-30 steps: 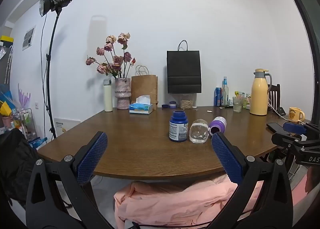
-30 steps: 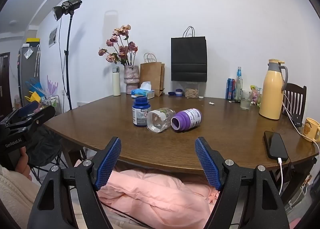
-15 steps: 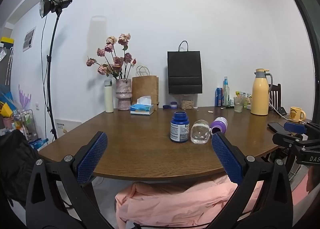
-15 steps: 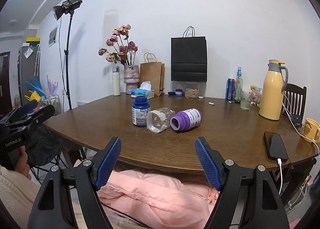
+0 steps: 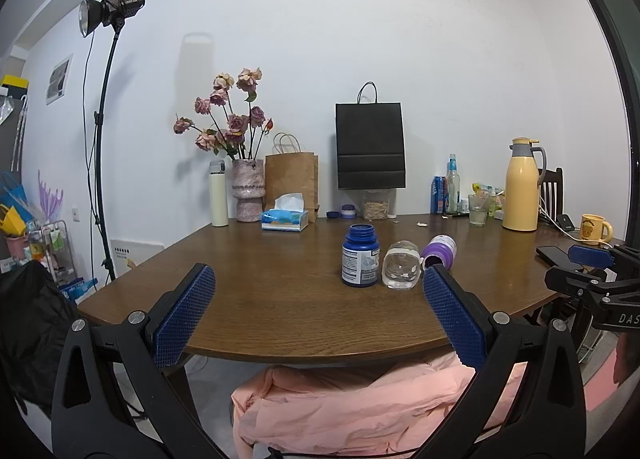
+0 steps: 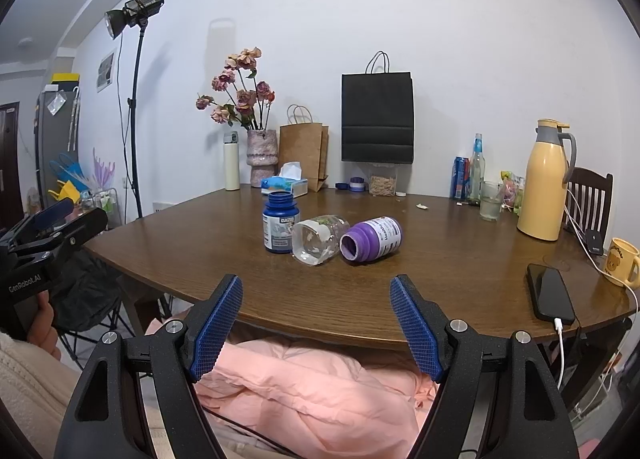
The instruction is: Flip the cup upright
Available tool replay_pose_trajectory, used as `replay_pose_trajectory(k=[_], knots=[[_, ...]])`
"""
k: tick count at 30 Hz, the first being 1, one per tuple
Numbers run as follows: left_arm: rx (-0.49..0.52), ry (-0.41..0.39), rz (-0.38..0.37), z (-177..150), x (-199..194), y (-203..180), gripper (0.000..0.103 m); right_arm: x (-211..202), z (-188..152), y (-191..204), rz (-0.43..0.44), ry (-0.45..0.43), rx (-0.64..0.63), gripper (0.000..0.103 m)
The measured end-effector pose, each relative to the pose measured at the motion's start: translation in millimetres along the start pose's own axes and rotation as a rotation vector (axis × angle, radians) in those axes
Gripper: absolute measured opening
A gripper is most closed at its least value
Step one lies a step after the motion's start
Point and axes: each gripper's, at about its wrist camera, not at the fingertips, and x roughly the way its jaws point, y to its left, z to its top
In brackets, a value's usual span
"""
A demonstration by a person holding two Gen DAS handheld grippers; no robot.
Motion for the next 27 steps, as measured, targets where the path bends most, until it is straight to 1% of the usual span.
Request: replay_pose_trajectory(k=[27], knots=[[0.001, 0.003, 0.000, 0.0, -1.0, -1.4, 0.103, 1.0, -2.5, -0.6, -0.001, 0.003, 0.001, 0.081]])
